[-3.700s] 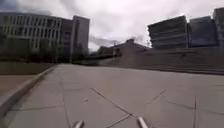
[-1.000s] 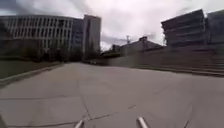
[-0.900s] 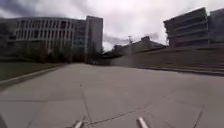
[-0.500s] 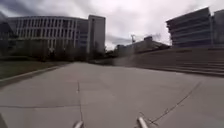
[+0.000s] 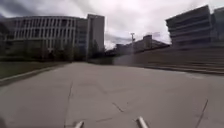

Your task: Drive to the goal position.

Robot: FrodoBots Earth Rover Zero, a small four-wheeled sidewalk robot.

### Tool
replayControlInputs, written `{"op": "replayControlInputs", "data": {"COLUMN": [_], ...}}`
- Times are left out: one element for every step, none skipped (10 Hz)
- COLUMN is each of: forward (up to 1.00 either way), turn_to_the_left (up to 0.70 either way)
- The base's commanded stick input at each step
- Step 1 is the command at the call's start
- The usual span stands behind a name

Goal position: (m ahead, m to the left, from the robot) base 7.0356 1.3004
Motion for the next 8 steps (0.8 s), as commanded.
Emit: {"op": "replayControlInputs", "data": {"forward": [1.0, 1.0, 1.0, 1.0, 1.0, 1.0, 1.0, 1.0], "turn_to_the_left": [0.0, 0.0, 0.0, 0.0, 0.0, 0.0, 0.0, 0.0]}}
